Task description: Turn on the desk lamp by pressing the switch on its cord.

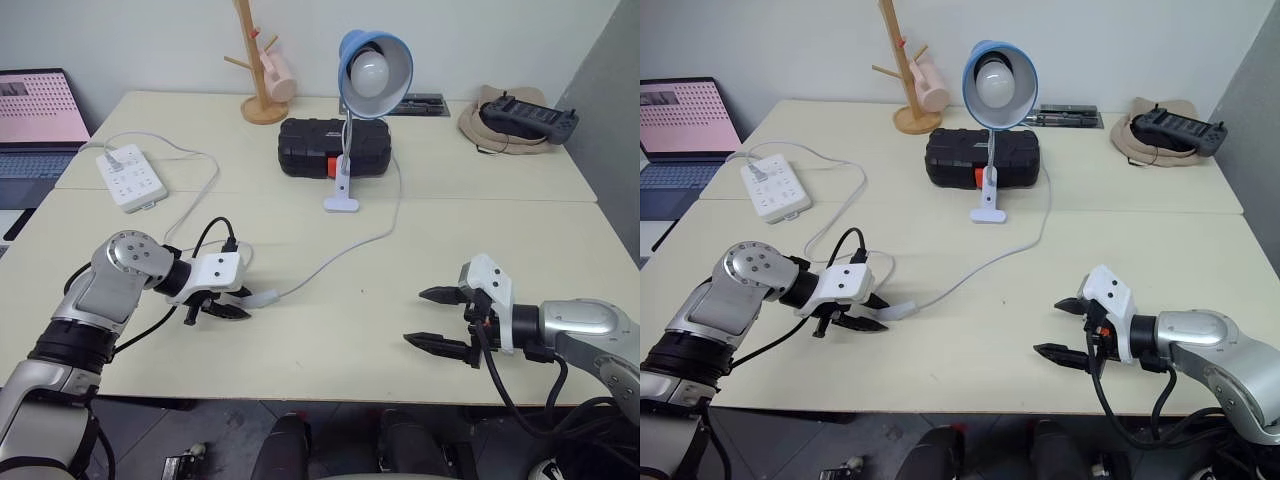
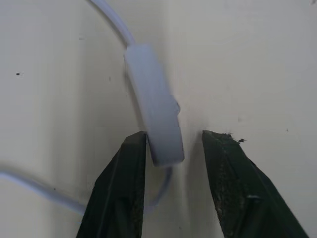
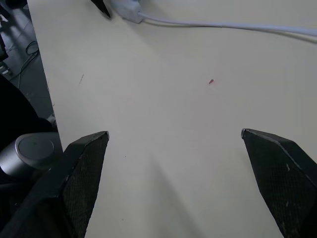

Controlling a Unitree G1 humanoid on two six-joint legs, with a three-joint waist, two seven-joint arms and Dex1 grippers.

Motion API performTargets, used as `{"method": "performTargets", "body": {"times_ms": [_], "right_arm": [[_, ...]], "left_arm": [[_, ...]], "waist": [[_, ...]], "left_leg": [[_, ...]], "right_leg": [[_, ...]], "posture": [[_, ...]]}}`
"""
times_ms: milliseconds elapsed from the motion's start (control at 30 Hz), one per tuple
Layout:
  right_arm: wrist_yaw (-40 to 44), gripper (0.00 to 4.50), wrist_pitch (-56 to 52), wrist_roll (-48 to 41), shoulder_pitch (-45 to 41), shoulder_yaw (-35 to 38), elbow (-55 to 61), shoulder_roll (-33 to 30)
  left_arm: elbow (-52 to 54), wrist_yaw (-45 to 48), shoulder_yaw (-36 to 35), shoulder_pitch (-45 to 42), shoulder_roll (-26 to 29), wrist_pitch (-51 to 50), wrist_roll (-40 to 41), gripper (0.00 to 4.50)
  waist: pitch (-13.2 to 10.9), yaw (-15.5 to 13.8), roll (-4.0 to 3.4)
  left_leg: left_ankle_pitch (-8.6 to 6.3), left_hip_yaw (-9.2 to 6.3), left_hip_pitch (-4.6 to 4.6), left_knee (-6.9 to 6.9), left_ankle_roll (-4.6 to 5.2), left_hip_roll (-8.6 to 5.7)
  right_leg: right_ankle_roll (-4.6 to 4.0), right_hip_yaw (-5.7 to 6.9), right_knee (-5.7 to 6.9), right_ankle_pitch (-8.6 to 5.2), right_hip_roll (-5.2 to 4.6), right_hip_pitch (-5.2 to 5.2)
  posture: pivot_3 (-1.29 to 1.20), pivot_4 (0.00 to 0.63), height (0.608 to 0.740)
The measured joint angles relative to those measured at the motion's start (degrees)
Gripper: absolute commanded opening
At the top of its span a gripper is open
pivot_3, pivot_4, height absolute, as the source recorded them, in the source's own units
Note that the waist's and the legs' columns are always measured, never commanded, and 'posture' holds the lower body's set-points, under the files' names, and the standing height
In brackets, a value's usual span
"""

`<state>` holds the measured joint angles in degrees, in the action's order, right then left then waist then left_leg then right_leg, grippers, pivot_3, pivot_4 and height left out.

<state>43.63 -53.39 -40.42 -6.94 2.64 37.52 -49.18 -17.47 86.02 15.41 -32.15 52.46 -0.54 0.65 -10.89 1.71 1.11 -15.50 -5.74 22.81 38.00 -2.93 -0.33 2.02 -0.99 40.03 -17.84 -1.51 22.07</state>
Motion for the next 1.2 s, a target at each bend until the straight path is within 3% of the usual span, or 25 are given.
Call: {"method": "performTargets", "body": {"times_ms": [100, 367, 433, 533, 633, 733, 1000, 1200], "right_arm": [[-0.3, 4.50, -0.3, -0.5, 0.0, 0.6, 0.0, 0.0], [-0.9, 4.50, -0.9, -1.3, -0.4, 0.6, 0.1, 0.0], [-1.3, 4.50, -1.2, -1.9, -0.4, 0.9, 0.1, 0.2], [-2.3, 4.50, -2.7, -6.0, -0.6, 2.5, 0.0, 3.2], [-5.5, 4.50, -4.9, -11.3, -0.5, 4.9, -0.5, 7.6], [-12.8, 4.50, -7.2, -19.9, -0.7, 6.6, -2.5, 15.8], [-30.3, 4.50, -7.9, -35.8, -10.0, 5.2, -9.3, 30.2], [-38.8, 4.50, -5.6, -49.3, -12.4, 4.7, -11.1, 31.2]], "left_arm": [[-0.6, 0.0, 0.0, -0.1, 0.0, 0.9, -0.1, 0.38], [-1.3, -0.2, -0.1, -0.5, -0.6, -0.5, 0.5, 0.38], [0.2, -0.2, -1.5, -1.2, -2.7, -11.3, 5.3, 0.38], [4.2, -1.1, -6.6, -7.2, -7.4, -38.3, 19.0, 0.38], [11.3, -2.7, -11.3, -9.1, -7.3, -52.0, 27.5, 0.38], [15.6, -7.7, -14.7, -8.5, -11.8, -64.7, 35.2, 0.38], [20.4, -18.8, -20.7, -7.8, -18.8, -78.4, 46.4, 0.38], [21.4, -22.7, -21.7, -7.2, -19.6, -79.6, 49.8, 0.38]], "waist": [[0.0, 0.0, 0.00], [0.0, 0.0, 0.00], [0.0, -0.1, 0.00], [0.0, -0.3, 0.27], [0.1, 0.7, 0.19], [0.1, 1.4, 0.13], [0.1, 1.5, 0.11], [0.1, 1.5, 0.10]], "left_leg": [[0.00, 0.00, -0.02, 0.00, 0.00, 0.00], [0.00, -0.01, -0.02, 0.00, 0.00, 0.00], [0.00, -0.11, 0.04, 0.06, 0.00, 0.01], [0.00, -0.40, 0.22, 0.22, 0.00, 0.00], [0.00, -0.33, -0.11, 0.00, 0.00, 0.04], [0.00, -0.43, -0.12, -0.02, -0.01, 0.22], [0.02, -0.37, -0.26, 0.00, -0.03, 0.27], [0.02, -0.35, -0.14, -0.04, -0.03, 0.18]], "right_leg": [[0.00, 0.00, 0.01, 0.00, 0.01, -0.01], [0.00, 0.00, 0.02, 0.00, 0.01, -0.01], [0.00, 0.06, 0.03, 0.00, 0.00, -0.02], [0.01, 0.32, 0.02, 0.00, 0.03, -0.05], [0.00, -0.02, -0.01, -0.01, -0.01, -0.13], [-0.02, 0.00, 0.06, -0.02, 0.02, -0.09], [-0.03, -0.09, 0.24, -0.01, 0.01, -0.08], [-0.03, -0.08, 0.11, -0.01, -0.15, -0.04]], "posture": [[0.00, 0.150, 0.740], [0.00, 0.150, 0.740], [0.00, 0.150, 0.740], [0.00, 0.150, 0.740], [0.00, 0.150, 0.740], [0.00, 0.150, 0.740], [0.00, 0.150, 0.740], [0.00, 0.150, 0.740]]}}
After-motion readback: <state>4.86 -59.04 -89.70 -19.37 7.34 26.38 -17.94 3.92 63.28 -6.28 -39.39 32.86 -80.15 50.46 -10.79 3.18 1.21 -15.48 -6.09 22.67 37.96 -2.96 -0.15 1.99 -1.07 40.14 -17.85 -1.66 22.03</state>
